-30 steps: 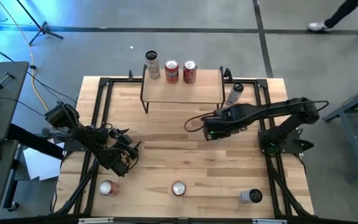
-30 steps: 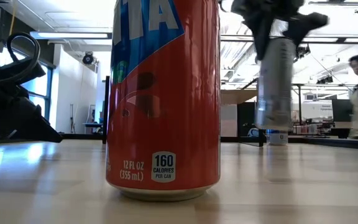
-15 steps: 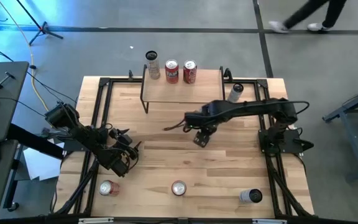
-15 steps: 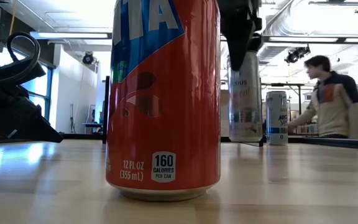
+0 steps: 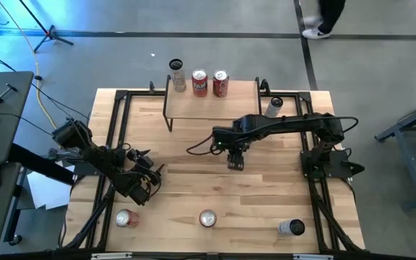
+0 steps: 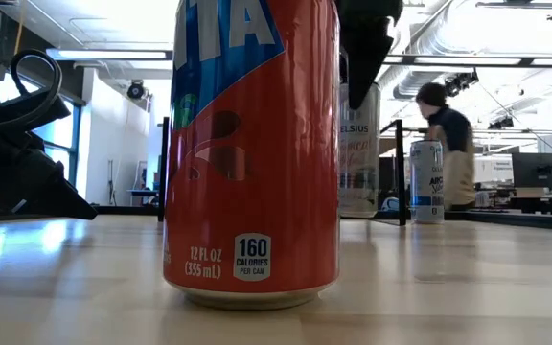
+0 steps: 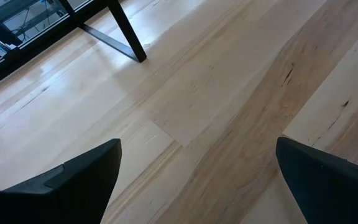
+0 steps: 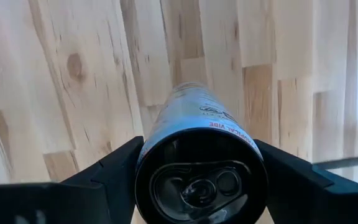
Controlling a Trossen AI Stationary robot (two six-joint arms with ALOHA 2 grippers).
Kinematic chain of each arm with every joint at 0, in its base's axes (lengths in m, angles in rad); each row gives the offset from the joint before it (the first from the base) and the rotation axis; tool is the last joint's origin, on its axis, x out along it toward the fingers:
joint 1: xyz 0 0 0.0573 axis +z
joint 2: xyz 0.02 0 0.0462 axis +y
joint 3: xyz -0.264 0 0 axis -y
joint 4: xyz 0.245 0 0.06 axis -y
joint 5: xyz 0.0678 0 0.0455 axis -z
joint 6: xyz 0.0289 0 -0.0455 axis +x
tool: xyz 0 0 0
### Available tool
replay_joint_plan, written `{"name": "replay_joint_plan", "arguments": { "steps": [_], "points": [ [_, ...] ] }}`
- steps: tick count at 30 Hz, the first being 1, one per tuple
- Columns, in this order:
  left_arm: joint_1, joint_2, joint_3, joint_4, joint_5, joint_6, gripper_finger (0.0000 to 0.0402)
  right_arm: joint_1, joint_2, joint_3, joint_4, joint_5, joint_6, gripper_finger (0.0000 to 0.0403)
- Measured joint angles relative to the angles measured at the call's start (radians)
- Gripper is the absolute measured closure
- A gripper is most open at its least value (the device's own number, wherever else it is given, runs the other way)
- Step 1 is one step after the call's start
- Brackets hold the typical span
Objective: Place canned beverage on shelf
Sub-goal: Put the white and yellow soda can on the shelf aligned with the other white and yellow soda can
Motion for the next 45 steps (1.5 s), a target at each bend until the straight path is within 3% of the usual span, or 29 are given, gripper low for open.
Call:
{"name": "replay_joint_plan", "arguments": {
  "steps": [9, 18, 34, 38, 45],
  "points": [
    [0.000, 0.000, 0.000, 0.000, 0.000, 0.000, 0.0002, -0.049, 0.000, -0.001, 0.009, -0.035, -0.204, 0.0139],
    [0.000, 0.000, 0.000, 0.002, 0.000, 0.000, 0.0002, -0.113, 0.035, -0.002, 0.039, -0.109, -0.292, 0.0139],
    [0.000, 0.000, 0.000, 0.019, 0.000, 0.000, 0.0002, -0.144, 0.063, -0.001, 0.053, -0.137, -0.270, 0.0138],
    [0.000, 0.000, 0.000, 0.019, 0.000, 0.000, 0.0002, -0.144, 0.064, -0.001, 0.062, -0.140, -0.247, 0.0118],
    [0.000, 0.000, 0.000, 0.019, 0.000, 0.000, 0.0002, -0.144, 0.066, -0.001, 0.059, -0.133, -0.191, 0.0047]
  ]
}}
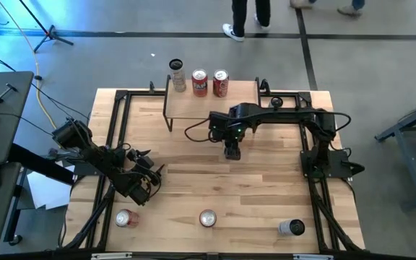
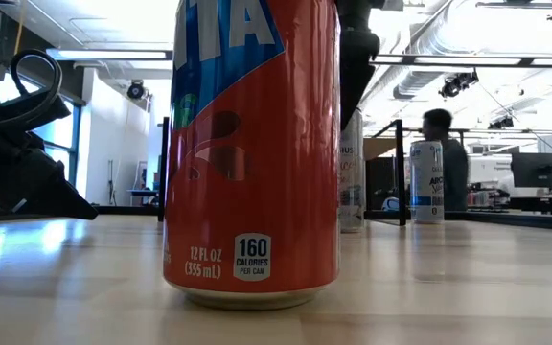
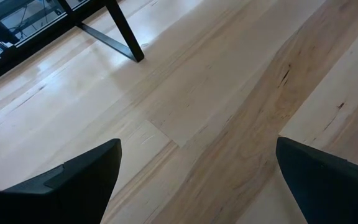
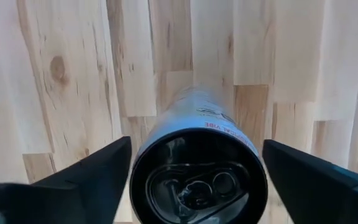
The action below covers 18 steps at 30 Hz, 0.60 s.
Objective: Place canned beverage on shelf
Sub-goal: Put the white and yellow soda can on the shelf aligned with the other white and yellow soda can
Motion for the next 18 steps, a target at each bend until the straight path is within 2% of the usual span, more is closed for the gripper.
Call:
{"name": "replay_joint_plan", "arguments": {
  "steps": [5, 13, 18],
  "points": [
    [0.000, 0.000, 0.000, 0.000, 0.000, 0.000, 0.0002, 0.000, -0.001, 0.000, -0.023, 0.017, 0.147, 0.0007],
    [0.000, 0.000, 0.000, 0.003, 0.000, 0.000, 0.0002, 0.022, -0.016, 0.000, -0.043, -0.003, 0.421, 0.0003],
    [0.000, 0.000, 0.000, 0.006, 0.000, 0.000, 0.0002, 0.062, -0.017, 0.000, -0.084, 0.025, 0.674, 0.0003]
  ]
}}
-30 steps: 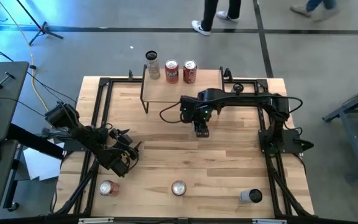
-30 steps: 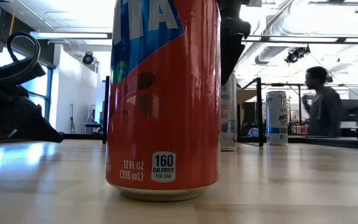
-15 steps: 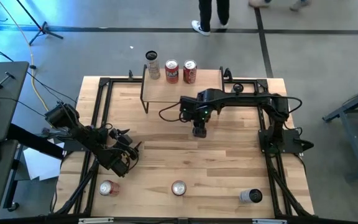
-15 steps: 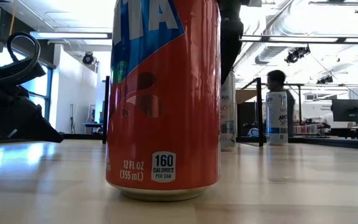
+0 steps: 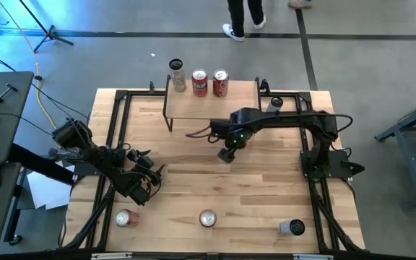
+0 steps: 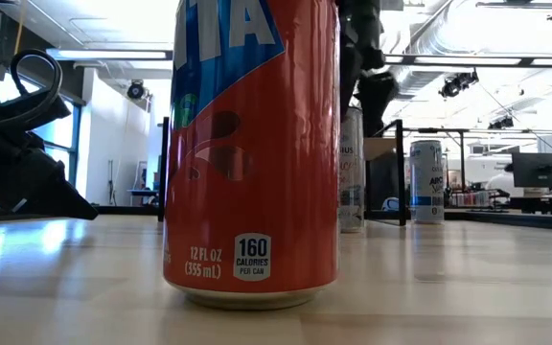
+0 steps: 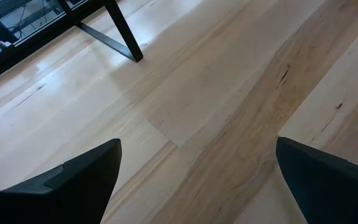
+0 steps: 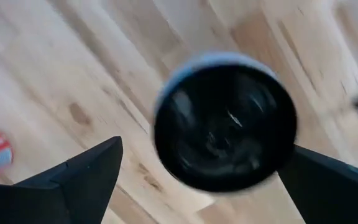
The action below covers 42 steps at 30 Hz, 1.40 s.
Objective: Place canned beverage on shelf
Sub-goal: Put the white and yellow soda can on the shelf aligned with the other white and yellow soda can
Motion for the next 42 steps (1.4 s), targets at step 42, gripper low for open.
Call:
{"name": "replay_joint_plan", "arguments": {
  "steps": [42],
  "points": [
    [0.000, 0.000, 0.000, 0.001, 0.000, 0.000, 0.0002, 0.420, 0.267, 0.000, -0.079, 0.918, 1.468, 0.0004]
  ]
}}
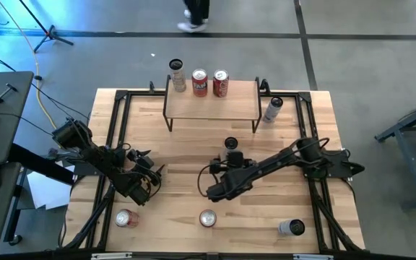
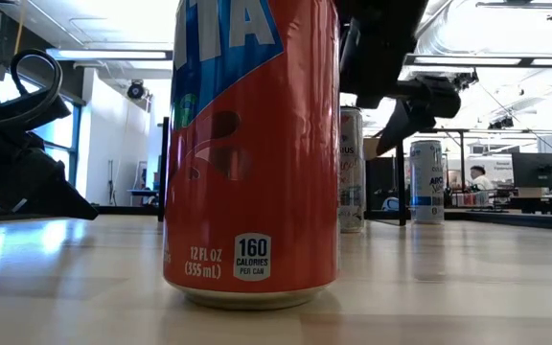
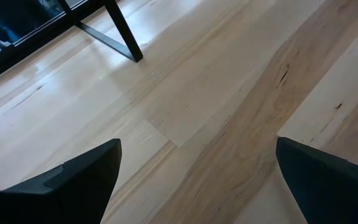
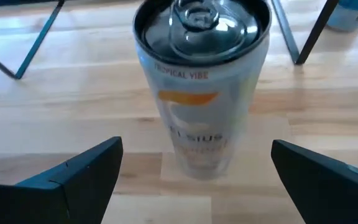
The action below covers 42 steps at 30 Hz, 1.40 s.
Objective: Place canned beverage on shelf
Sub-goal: Put the white and yellow soda can on the shelf aligned with the other white and yellow soda can
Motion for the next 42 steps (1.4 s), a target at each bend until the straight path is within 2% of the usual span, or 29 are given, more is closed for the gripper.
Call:
{"name": "replay_joint_plan", "arguments": {
  "steps": [9, 16, 30, 42],
  "points": [
    [0.000, 0.000, 0.000, 0.002, 0.000, 0.000, 0.0002, -0.006, 0.011, 0.000, -0.013, 0.022, -0.041, 0.0004],
    [0.000, 0.000, 0.000, 0.004, 0.000, 0.000, 0.0002, -0.005, 0.011, 0.000, 0.013, 0.089, -0.033, 0.0004],
    [0.000, 0.000, 0.000, 0.004, 0.000, 0.000, 0.0002, -0.054, 0.011, 0.000, 0.006, 0.052, -0.030, 0.0004],
    [0.000, 0.000, 0.000, 0.021, 0.000, 0.000, 0.0002, -0.103, 0.094, 0.000, -0.013, 0.044, 0.087, 0.0010]
  ]
}}
